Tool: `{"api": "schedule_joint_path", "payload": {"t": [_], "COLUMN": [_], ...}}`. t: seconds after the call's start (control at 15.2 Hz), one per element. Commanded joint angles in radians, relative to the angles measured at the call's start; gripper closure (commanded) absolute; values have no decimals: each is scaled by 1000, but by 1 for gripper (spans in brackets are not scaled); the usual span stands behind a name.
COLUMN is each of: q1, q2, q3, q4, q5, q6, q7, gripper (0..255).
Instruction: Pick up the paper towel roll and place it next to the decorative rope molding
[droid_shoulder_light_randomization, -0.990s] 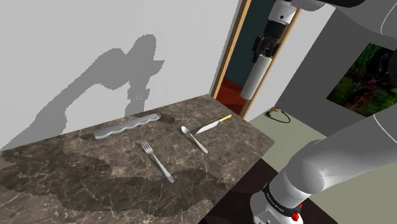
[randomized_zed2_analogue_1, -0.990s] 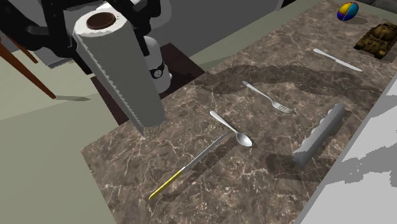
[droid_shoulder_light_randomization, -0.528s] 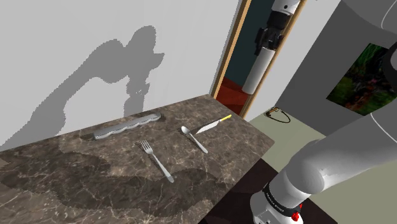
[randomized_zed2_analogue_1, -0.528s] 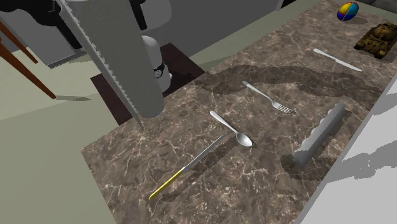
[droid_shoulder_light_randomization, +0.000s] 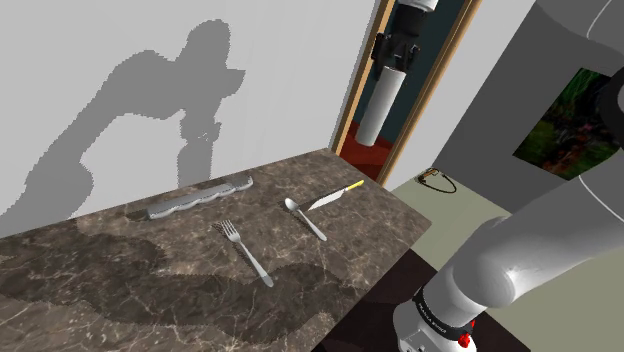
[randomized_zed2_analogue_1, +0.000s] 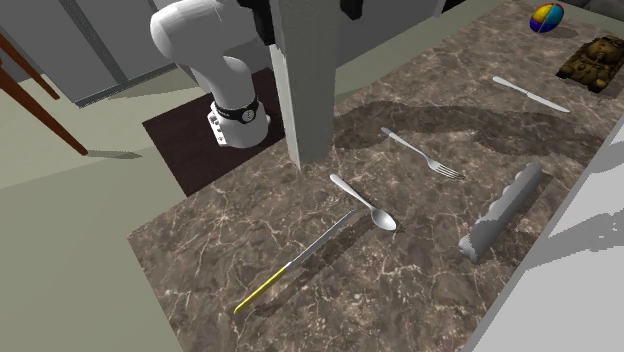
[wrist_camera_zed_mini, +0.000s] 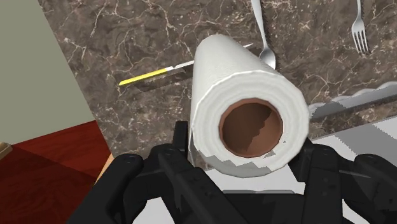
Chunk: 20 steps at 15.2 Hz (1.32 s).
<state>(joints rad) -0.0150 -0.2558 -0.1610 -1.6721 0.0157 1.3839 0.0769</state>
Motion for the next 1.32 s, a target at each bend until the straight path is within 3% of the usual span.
{"api": "schedule_joint_path", "payload": {"t": [0.0,0.66,1.25], "q1": [18,110,210], "q2": [14,155,382], "q3": [30,167,268], "q4": [10,157,435], "q5": [11,49,38], "q6": [5,11,-28], "q7": [49,281,482], "gripper": [255,255,255]}}
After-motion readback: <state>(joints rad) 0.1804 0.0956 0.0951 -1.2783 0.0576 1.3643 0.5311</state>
